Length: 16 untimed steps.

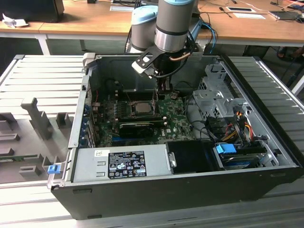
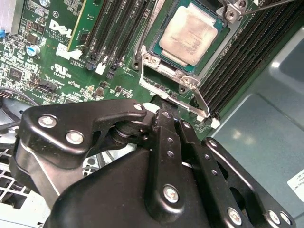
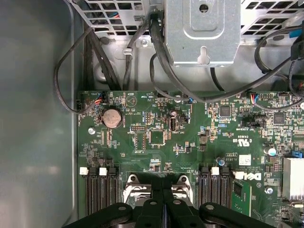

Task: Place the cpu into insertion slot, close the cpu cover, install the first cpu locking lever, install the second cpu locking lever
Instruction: 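Close the cpu cover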

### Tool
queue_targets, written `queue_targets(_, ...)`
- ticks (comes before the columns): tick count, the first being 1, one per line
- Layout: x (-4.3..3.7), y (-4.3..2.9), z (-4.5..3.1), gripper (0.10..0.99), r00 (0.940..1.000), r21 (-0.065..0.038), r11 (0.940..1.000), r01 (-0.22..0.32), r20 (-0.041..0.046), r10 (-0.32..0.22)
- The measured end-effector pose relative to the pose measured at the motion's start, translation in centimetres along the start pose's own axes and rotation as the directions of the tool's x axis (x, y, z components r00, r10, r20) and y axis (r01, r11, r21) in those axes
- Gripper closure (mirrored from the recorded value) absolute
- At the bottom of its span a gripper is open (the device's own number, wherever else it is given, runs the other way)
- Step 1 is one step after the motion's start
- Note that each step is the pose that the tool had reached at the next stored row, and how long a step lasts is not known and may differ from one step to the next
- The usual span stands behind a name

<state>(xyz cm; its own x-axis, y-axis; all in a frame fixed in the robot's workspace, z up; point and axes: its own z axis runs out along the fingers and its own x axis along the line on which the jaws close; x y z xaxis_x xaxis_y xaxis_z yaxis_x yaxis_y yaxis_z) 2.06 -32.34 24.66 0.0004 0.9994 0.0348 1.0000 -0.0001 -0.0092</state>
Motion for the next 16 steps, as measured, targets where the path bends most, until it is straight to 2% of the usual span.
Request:
queue_targets(14,0.0,-0.64,0.06,0.98,1.0,0.0,1.0,0.0,-0.0002,0.0)
queue_targets(16,-0.02,-0.87,0.21,0.98,1.0,-0.004,1.0,0.0,-0.0001,0.0)
